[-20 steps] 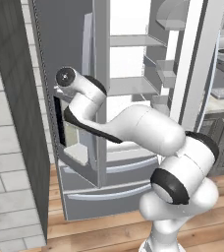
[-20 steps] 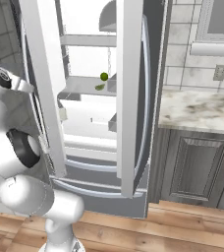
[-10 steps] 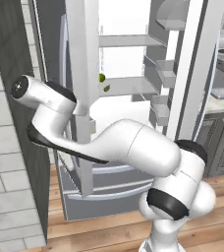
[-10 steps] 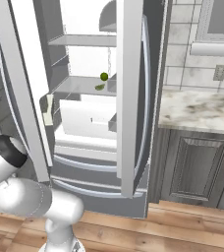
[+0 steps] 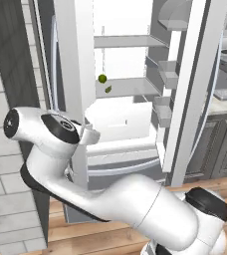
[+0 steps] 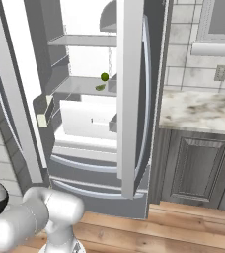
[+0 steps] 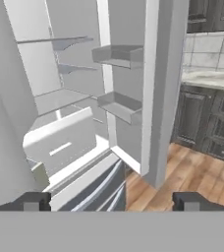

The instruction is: Take the lemon wedge from the fridge and place it on the plate with fish on the dining counter.

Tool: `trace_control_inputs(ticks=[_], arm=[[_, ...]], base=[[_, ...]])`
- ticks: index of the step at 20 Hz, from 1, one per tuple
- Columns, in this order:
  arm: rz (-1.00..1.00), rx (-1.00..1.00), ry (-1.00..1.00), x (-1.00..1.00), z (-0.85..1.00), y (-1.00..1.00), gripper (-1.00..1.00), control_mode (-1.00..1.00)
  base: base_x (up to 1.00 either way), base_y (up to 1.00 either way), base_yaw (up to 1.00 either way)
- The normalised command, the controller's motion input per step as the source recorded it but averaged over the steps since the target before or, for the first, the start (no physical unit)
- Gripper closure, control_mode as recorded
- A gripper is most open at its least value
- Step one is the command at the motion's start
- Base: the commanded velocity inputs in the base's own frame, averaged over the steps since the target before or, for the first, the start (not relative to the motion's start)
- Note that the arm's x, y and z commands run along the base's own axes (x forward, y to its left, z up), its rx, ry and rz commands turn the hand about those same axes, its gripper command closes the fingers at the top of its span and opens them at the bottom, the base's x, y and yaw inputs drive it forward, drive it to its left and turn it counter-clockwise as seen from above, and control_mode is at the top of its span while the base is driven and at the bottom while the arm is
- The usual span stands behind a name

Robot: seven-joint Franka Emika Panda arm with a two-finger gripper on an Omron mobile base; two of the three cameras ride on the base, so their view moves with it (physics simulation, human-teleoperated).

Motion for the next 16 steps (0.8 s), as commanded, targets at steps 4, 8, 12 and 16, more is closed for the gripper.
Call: trace_control_inputs(ticks=[4,8,12,16], arm=[[-0.03,0.25,-0.19,-1.0,0.41,-1.0,-1.0,-1.0],[0.0,0.29,-0.13,-1.0,0.88,-1.0,-1.0,-1.0],[0.0,0.47,-0.01,-1.0,0.95,-1.0,-1.0,-1.0],[0.22,0.3,-0.03,-0.15,0.15,-1.0,-1.0,-1.0]], base=[[0.0,0.0,0.0],[0.0,0.0,0.0],[0.0,0.0,0.0],[0.0,0.0,0.0]])
